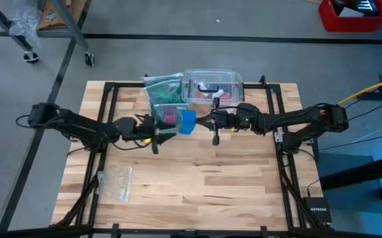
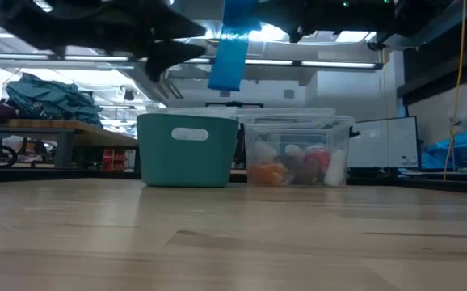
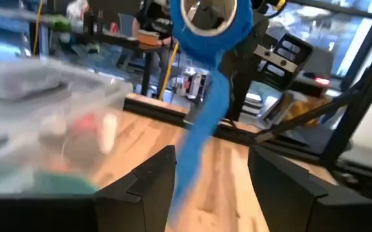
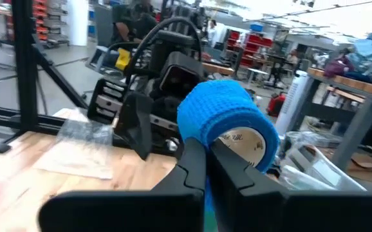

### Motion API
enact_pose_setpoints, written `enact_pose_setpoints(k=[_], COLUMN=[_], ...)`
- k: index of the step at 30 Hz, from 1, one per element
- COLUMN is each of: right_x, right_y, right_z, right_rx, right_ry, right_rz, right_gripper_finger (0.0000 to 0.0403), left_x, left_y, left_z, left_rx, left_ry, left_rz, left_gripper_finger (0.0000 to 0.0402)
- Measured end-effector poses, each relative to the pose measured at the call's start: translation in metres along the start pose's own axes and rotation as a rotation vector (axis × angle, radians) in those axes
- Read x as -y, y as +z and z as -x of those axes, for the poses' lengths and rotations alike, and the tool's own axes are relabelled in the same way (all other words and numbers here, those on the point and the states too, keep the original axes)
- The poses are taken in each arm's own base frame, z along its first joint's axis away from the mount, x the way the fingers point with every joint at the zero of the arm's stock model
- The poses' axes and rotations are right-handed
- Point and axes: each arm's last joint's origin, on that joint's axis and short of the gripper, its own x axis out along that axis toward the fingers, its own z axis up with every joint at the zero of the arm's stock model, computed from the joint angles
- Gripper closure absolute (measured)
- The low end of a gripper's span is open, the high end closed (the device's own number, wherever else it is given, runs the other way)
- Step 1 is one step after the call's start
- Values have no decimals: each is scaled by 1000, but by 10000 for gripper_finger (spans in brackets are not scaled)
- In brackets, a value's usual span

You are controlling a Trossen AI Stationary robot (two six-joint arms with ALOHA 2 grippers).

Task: Roll bandage
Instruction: Roll the blue bandage on itself

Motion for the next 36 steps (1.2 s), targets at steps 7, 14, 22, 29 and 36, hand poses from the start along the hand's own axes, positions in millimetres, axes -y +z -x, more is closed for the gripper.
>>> enact_pose_setpoints(k=[7,14,22,29,36], right_x=[-2,-1,0,2,5], right_y=[2,8,13,14,16], right_z=[0,0,1,1,2], right_rx=[35,97,144,140,157], right_ry=[62,63,53,-17,-103], right_rz=[3,13,21,21,44], right_gripper_finger=[395,395,395,395,395], left_x=[4,4,3,6,14], left_y=[2,0,-2,-2,-9], left_z=[-19,-19,-19,-19,-17], left_rx=[-14,-30,-49,-59,-118], left_ry=[2,5,7,-34,-63], left_rz=[-77,-55,-64,-60,-26], left_gripper_finger=[216,219,267,356,397])
